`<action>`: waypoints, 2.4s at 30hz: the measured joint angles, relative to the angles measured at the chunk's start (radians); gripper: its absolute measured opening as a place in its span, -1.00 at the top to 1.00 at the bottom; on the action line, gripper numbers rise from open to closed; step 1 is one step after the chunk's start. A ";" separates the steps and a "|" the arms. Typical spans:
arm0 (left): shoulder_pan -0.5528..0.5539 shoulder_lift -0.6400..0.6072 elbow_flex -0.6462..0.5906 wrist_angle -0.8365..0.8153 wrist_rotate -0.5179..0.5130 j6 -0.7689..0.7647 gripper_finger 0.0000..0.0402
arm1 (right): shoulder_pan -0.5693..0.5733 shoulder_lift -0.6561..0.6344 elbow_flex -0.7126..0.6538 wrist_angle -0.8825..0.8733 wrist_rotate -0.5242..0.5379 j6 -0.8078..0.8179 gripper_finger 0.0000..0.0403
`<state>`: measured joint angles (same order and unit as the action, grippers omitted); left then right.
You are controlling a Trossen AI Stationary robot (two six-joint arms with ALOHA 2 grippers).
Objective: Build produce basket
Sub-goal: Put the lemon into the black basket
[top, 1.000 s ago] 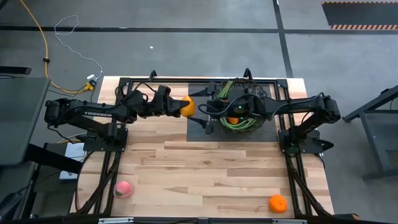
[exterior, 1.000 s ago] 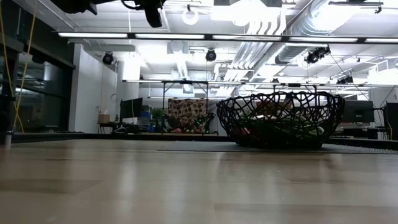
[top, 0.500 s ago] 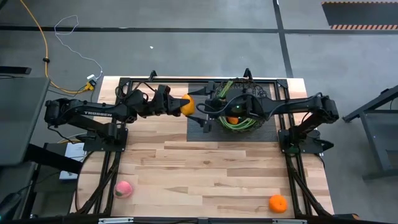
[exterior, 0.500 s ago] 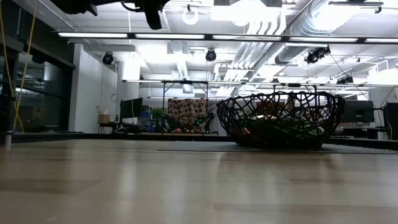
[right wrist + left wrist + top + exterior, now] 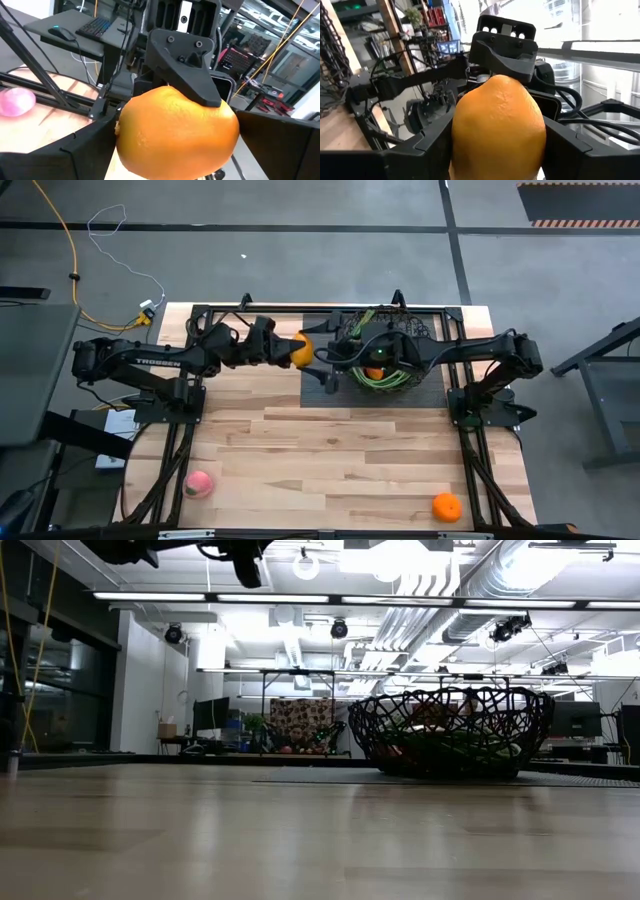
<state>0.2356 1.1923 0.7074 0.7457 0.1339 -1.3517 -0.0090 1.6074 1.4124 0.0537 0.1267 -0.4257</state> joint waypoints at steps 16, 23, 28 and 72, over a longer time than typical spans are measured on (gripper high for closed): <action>0.013 0.001 0.000 -0.023 0.040 -0.001 -0.11 | -0.001 0.002 0.000 -0.018 -0.060 0.017 -0.83; 0.013 0.000 0.000 -0.024 0.029 0.008 -0.11 | -0.001 0.002 0.000 -0.023 -0.059 0.015 -0.80; 0.013 0.000 0.000 -0.024 0.017 0.016 -0.11 | -0.002 0.002 0.000 -0.024 -0.058 0.014 -0.70; 0.283 -0.332 0.005 -0.534 0.034 0.794 -0.74 | -0.033 -0.336 -0.003 -0.494 0.258 0.160 -0.68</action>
<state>0.5188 0.8599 0.7120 0.2113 0.1679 -0.5574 -0.0424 1.2710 1.4090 -0.4406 0.3846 -0.2653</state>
